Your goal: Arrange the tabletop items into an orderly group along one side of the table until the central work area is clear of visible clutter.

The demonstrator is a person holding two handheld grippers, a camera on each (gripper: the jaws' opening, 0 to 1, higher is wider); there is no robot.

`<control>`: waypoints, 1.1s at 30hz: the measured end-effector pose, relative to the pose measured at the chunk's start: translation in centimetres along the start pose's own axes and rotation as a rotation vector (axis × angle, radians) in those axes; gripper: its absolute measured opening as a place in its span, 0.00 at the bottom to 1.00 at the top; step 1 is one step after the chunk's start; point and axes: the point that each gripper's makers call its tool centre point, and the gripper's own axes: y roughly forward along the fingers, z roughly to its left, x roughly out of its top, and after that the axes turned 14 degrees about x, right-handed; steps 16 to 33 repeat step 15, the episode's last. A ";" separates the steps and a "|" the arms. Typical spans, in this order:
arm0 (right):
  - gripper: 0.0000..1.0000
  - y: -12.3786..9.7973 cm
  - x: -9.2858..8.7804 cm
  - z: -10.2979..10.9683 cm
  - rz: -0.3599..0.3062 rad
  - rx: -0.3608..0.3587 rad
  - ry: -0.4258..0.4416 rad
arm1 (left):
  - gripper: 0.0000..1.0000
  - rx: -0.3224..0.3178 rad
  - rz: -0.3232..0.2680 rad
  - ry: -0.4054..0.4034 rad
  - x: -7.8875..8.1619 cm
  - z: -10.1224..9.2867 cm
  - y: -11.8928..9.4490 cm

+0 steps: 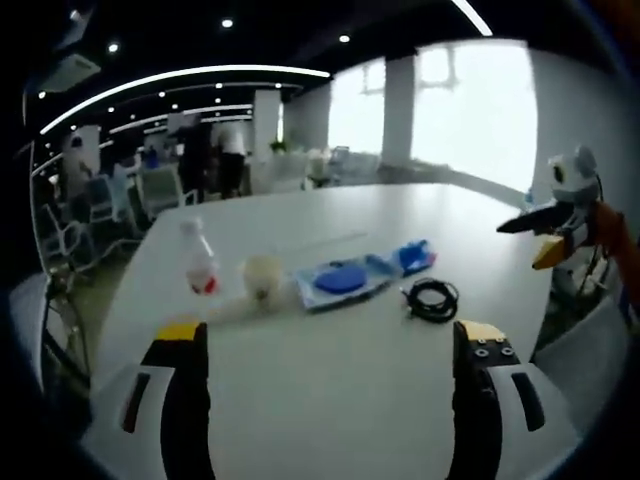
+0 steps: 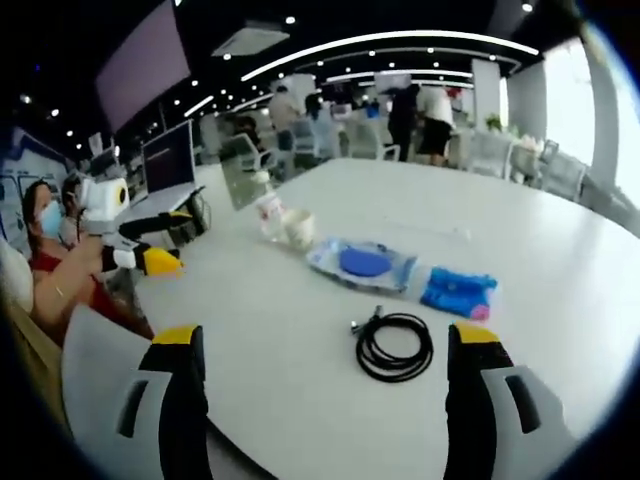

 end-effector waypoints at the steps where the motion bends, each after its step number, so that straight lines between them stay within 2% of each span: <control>1: 0.99 0.0 -0.1 0.0 0.002 0.000 0.000 | 0.99 0.001 -0.001 -0.001 0.0 0.0 0.0; 15: 0.99 0.2 -2.0 -0.2 0.012 -0.008 0.044 | 0.99 0.012 0.014 -0.001 -0.4 0.1 -0.2; 33: 0.99 0.2 -2.0 -0.2 0.012 -0.008 0.044 | 0.99 0.012 0.014 -0.001 -0.4 0.1 -0.2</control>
